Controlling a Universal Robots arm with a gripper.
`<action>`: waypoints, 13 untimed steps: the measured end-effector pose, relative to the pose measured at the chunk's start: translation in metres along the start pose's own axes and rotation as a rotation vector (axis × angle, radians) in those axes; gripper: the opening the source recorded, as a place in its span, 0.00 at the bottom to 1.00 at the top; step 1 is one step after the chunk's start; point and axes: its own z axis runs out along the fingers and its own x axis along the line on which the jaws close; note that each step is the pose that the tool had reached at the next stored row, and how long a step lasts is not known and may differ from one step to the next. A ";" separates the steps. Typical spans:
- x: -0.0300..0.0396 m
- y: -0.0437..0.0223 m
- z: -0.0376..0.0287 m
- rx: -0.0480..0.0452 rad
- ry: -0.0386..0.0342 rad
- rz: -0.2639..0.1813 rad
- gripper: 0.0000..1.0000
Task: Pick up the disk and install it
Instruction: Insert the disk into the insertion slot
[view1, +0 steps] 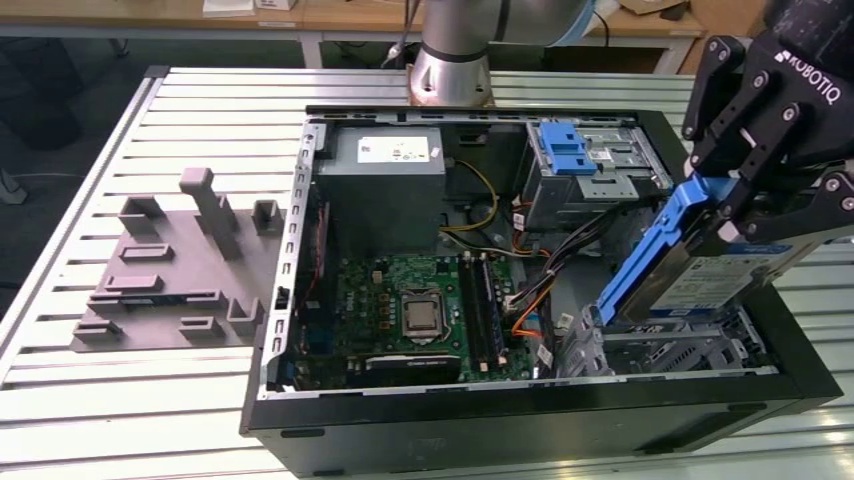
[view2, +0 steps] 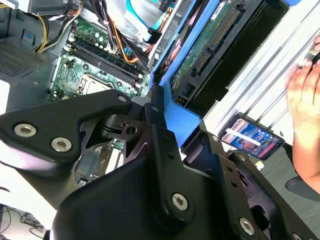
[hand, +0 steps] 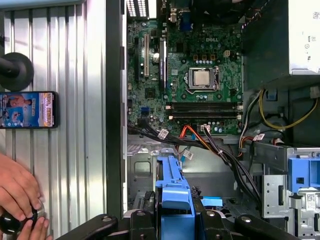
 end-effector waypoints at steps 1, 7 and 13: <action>-0.0001 -0.0003 0.0008 0.0000 -0.0001 0.000 0.36; -0.0010 -0.0007 0.0049 0.0001 -0.0002 0.000 0.36; -0.0013 -0.0009 0.0076 0.0000 0.0001 0.000 0.36</action>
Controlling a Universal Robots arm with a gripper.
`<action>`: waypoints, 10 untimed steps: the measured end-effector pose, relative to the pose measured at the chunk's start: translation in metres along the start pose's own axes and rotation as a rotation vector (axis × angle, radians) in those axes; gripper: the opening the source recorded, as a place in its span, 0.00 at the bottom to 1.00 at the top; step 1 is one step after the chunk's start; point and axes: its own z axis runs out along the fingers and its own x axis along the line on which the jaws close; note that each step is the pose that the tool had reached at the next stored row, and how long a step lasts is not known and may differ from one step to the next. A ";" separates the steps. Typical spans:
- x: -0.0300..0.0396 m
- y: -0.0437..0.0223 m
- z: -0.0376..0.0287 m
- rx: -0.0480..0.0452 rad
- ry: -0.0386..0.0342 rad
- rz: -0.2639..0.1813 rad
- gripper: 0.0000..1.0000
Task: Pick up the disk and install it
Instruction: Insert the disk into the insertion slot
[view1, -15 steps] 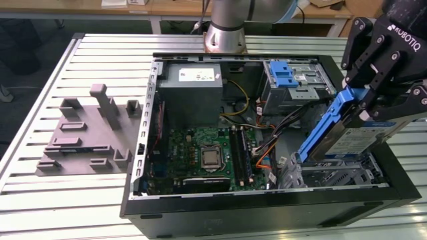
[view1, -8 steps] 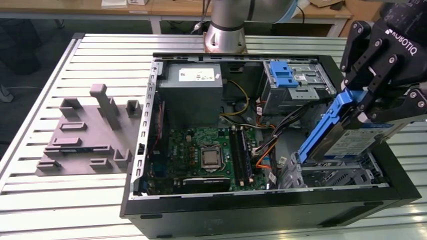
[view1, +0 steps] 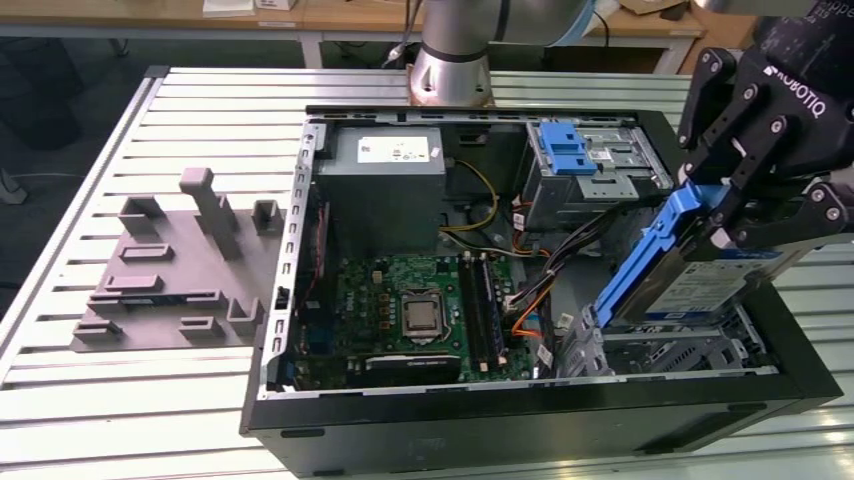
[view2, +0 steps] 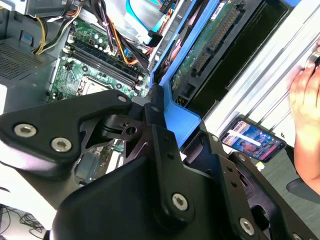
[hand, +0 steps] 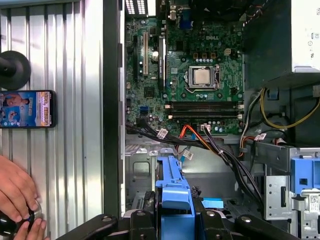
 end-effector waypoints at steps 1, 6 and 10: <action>0.0000 0.0000 0.0005 0.0000 -0.0001 0.000 0.36; 0.0001 0.0000 0.0028 0.0000 -0.0002 0.000 0.36; 0.0001 -0.0001 0.0045 0.0000 -0.0002 0.000 0.36</action>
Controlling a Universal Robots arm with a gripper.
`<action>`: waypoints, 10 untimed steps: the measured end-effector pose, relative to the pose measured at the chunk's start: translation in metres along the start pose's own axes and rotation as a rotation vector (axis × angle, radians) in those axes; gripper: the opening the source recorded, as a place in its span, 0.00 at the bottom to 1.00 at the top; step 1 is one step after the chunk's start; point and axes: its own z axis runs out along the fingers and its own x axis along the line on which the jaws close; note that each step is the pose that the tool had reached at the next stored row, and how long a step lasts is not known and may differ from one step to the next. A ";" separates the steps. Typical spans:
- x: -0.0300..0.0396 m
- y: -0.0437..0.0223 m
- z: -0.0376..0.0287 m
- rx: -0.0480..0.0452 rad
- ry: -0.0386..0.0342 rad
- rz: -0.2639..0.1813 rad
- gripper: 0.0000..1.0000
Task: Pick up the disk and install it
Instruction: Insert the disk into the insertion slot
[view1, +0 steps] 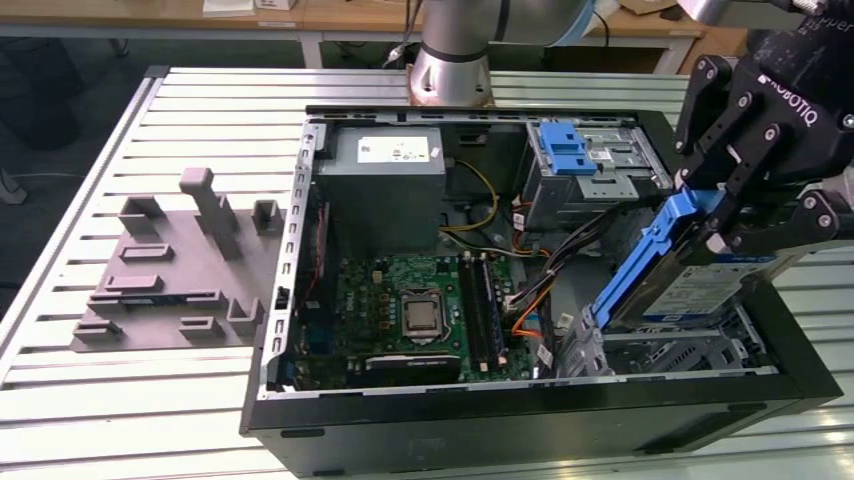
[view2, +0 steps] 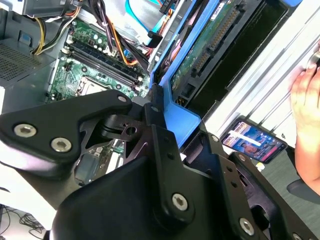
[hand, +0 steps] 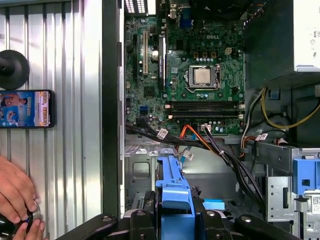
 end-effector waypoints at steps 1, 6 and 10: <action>0.0000 0.0000 0.0005 0.0000 0.0000 0.000 0.36; 0.0001 -0.0001 0.0033 0.0000 -0.0001 0.000 0.36; 0.0001 -0.0001 0.0038 0.0000 0.0000 0.000 0.36</action>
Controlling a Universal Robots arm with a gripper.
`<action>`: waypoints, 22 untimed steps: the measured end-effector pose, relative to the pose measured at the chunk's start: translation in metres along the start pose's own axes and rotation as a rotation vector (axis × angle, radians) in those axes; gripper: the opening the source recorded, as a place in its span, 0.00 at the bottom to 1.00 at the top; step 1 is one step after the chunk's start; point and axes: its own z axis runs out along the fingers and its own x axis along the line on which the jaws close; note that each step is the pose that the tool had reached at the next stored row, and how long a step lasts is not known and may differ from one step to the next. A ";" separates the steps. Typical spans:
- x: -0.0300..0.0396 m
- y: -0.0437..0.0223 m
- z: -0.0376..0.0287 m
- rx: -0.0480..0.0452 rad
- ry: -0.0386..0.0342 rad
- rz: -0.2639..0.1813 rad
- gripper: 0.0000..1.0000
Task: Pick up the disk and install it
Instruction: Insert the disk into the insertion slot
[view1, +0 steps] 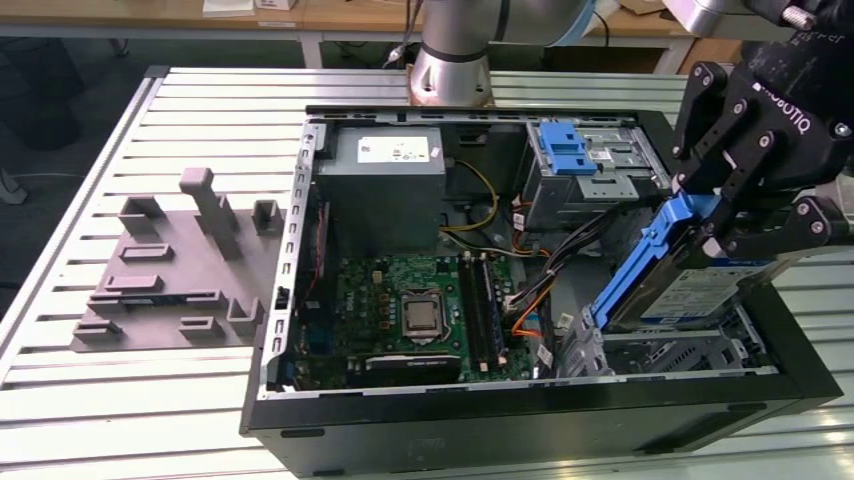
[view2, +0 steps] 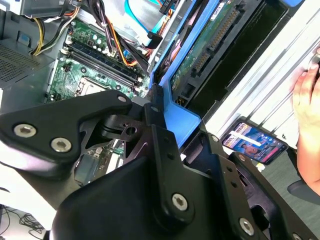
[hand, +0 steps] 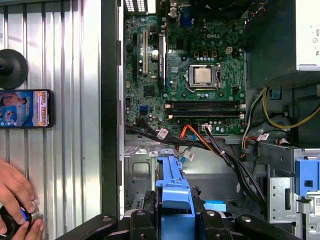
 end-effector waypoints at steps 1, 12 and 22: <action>0.0000 0.0000 0.0000 0.0000 0.0000 0.000 0.36; 0.0001 -0.0001 0.0055 0.0000 0.0000 0.000 0.36; 0.0002 -0.0002 0.0137 0.0000 0.0001 0.000 0.36</action>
